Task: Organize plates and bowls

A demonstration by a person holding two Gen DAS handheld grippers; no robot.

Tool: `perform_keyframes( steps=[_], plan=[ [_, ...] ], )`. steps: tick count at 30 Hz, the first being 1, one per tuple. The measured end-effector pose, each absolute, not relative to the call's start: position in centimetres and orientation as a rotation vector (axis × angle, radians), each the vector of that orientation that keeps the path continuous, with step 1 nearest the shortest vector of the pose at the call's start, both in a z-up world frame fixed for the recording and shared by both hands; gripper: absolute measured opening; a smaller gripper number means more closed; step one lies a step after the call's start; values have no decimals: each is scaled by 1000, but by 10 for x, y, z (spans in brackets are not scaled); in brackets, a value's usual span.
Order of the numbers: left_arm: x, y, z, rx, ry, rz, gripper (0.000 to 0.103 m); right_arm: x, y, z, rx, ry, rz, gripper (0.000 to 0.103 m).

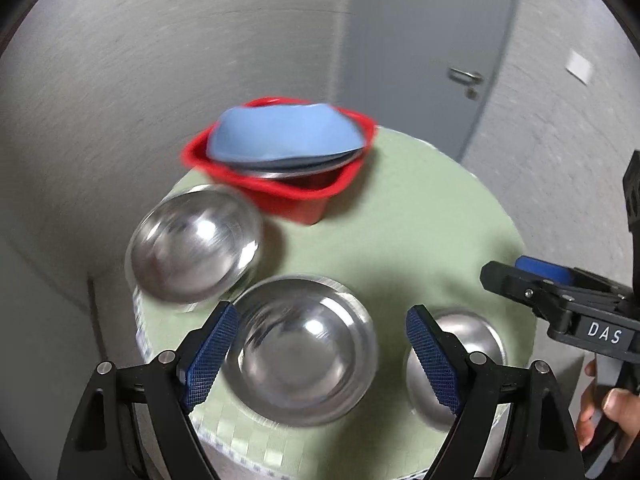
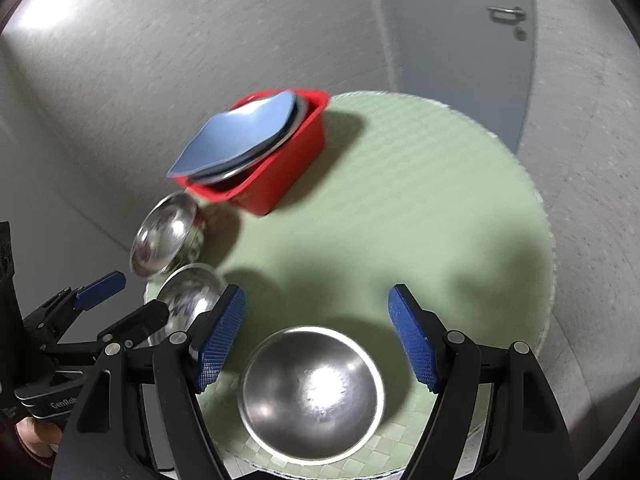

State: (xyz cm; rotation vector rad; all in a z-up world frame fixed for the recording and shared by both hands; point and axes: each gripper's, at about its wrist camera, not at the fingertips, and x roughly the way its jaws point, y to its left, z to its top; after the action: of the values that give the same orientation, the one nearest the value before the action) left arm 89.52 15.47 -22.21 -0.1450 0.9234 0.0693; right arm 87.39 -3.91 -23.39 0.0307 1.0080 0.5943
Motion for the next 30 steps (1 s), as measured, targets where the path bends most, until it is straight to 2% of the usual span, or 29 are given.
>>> perform_keyframes(
  steps=[5, 6, 8, 10, 12, 15, 17, 18, 21, 23, 30],
  plan=[
    [861, 171, -237, -224, 964, 206, 79, 868, -4, -252, -49, 1042, 700, 76],
    [857, 175, -243, -234, 977, 236, 72, 868, 6, -257, -72, 1053, 723, 76],
    [852, 178, -250, -262, 998, 272, 68, 870, 20, -266, -107, 1071, 748, 76],
    [853, 184, -261, -294, 1037, 275, 59, 872, 32, -274, -143, 1086, 764, 76],
    [853, 186, -272, -316, 1079, 263, 45, 873, 44, -281, -171, 1097, 787, 76],
    [856, 189, -277, -327, 1091, 233, 41, 873, 60, -291, -228, 1113, 806, 64],
    [858, 187, -280, -337, 1102, 197, 32, 873, 66, -297, -243, 1128, 812, 45],
    [860, 187, -281, -339, 1104, 176, 26, 873, 69, -300, -247, 1142, 808, 41],
    [861, 188, -279, -305, 1098, 143, 23, 875, 71, -307, -249, 1163, 808, 23],
    [861, 190, -277, -306, 1094, 121, 22, 876, 70, -308, -251, 1164, 788, 18],
    [861, 202, -245, -276, 1019, 49, 21, 874, 60, -271, -210, 1104, 752, 18]
  ],
)
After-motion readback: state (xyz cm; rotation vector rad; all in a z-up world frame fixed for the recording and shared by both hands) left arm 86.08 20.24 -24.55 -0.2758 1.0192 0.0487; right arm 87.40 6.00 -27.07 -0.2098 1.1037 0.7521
